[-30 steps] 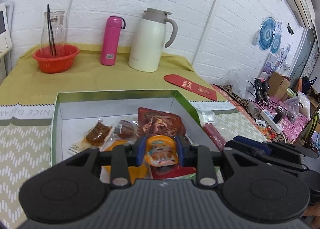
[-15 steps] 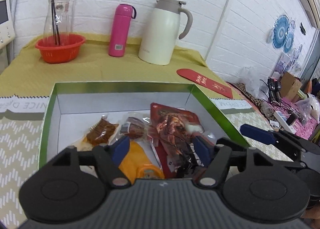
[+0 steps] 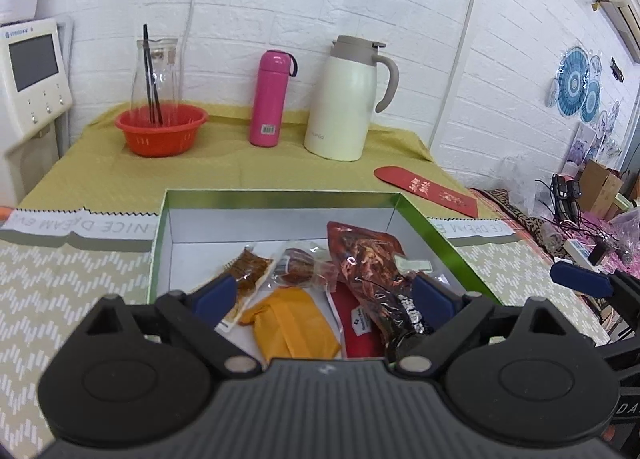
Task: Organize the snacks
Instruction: 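Carry the orange snack and sausage pack into the green box, opening both grippers, then grasp the orange-labelled peanut bag with the right gripper while the left grasps another orange round snack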
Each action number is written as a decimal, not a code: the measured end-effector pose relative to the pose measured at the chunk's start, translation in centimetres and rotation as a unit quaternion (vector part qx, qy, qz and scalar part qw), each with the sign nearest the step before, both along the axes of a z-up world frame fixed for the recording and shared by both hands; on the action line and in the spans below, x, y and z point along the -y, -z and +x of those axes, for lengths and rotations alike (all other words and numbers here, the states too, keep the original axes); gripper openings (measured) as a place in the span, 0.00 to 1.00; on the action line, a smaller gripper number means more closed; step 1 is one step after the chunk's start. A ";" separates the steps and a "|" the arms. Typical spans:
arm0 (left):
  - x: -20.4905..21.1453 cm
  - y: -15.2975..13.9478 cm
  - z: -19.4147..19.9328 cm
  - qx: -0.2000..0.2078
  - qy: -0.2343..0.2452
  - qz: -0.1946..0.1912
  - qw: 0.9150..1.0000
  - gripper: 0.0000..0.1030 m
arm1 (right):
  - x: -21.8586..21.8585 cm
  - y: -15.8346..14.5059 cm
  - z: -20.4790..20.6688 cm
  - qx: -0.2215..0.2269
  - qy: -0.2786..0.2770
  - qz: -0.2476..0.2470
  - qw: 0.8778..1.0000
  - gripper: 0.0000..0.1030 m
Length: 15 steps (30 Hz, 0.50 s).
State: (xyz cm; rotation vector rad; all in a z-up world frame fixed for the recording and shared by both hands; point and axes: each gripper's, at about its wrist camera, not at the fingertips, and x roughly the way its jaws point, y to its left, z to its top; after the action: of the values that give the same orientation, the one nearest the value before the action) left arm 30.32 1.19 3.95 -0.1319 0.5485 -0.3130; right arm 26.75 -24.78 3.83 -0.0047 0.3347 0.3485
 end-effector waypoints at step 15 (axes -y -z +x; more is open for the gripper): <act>-5.9 2.4 -13.3 -0.017 -0.024 -0.050 0.998 0.91 | -0.9 1.9 -10.2 -0.025 -0.037 0.046 0.998 1.00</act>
State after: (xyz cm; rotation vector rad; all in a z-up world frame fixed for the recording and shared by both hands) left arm 17.02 7.07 1.54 -0.2467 0.5637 -0.2922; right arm 16.54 -23.85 1.95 0.0821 0.3688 0.4368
